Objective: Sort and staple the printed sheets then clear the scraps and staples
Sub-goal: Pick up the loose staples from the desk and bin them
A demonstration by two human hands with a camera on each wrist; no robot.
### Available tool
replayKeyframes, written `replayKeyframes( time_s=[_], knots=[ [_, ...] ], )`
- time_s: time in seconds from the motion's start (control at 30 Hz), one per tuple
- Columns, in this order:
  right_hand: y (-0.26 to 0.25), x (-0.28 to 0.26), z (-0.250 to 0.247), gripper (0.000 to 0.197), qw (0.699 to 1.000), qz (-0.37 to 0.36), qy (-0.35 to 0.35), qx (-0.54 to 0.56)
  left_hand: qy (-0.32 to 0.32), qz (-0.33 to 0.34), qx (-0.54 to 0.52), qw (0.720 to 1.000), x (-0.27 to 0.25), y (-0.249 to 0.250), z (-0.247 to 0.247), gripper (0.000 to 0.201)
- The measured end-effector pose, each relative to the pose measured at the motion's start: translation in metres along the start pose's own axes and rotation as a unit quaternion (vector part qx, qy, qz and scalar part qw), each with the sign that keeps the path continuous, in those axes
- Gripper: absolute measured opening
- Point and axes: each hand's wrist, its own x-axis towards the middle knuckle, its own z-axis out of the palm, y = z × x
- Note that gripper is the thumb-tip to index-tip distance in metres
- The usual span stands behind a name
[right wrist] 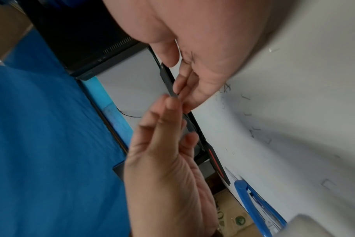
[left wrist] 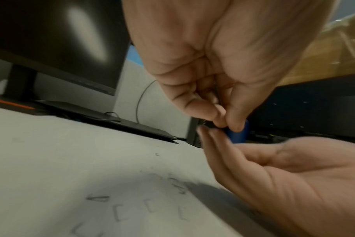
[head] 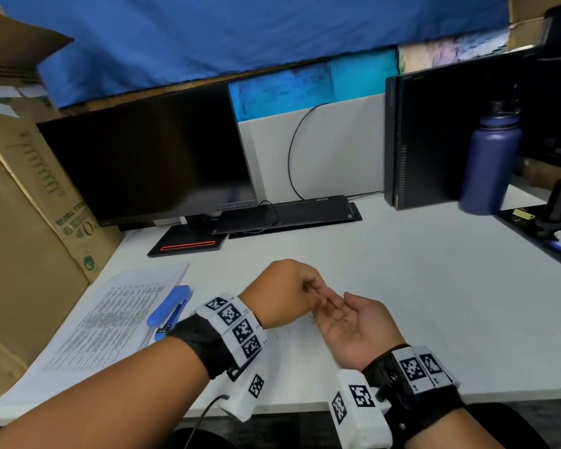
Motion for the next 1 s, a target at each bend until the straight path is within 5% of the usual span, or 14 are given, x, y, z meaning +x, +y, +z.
replayKeyframes(
  time_s=[0.13, 0.23, 0.33, 0.5, 0.6, 0.77, 0.87, 1.0],
  knots=[
    [-0.011, -0.003, 0.0, 0.031, 1.0, -0.013, 0.006, 0.006, 0.055, -0.075, 0.096, 0.991, 0.008, -0.04, -0.032, 0.016],
    [-0.016, -0.004, -0.001, 0.03, 1.0, -0.019, 0.007, 0.006, -0.024, -0.197, 0.28, 0.939, 0.002, -0.085, -0.053, 0.049],
    [-0.017, -0.006, 0.001, 0.03, 1.0, -0.026, 0.004, 0.009, -0.126, -0.258, 0.351, 0.891, -0.01, -0.118, -0.053, 0.052],
    [-0.019, -0.007, 0.003, 0.03, 1.0, -0.029, 0.003, 0.005, -0.119, -0.24, 0.391, 0.881, -0.013, -0.124, -0.023, 0.056],
    [-0.02, -0.005, 0.003, 0.03, 1.0, -0.03, 0.002, 0.002, -0.186, -0.172, 0.379, 0.89, -0.03, -0.123, -0.013, 0.067],
    [-0.023, -0.003, 0.001, 0.032, 0.999, -0.033, 0.001, 0.0, -0.138, -0.084, 0.346, 0.924, -0.056, -0.123, -0.013, 0.043],
    [-0.022, -0.004, 0.001, 0.032, 0.999, -0.034, 0.003, -0.003, -0.09, -0.144, 0.311, 0.935, -0.046, -0.12, -0.03, 0.041],
    [-0.017, -0.005, 0.001, 0.032, 0.999, -0.032, 0.008, -0.011, -0.074, -0.259, 0.341, 0.901, -0.027, -0.113, -0.05, 0.047]
  ],
)
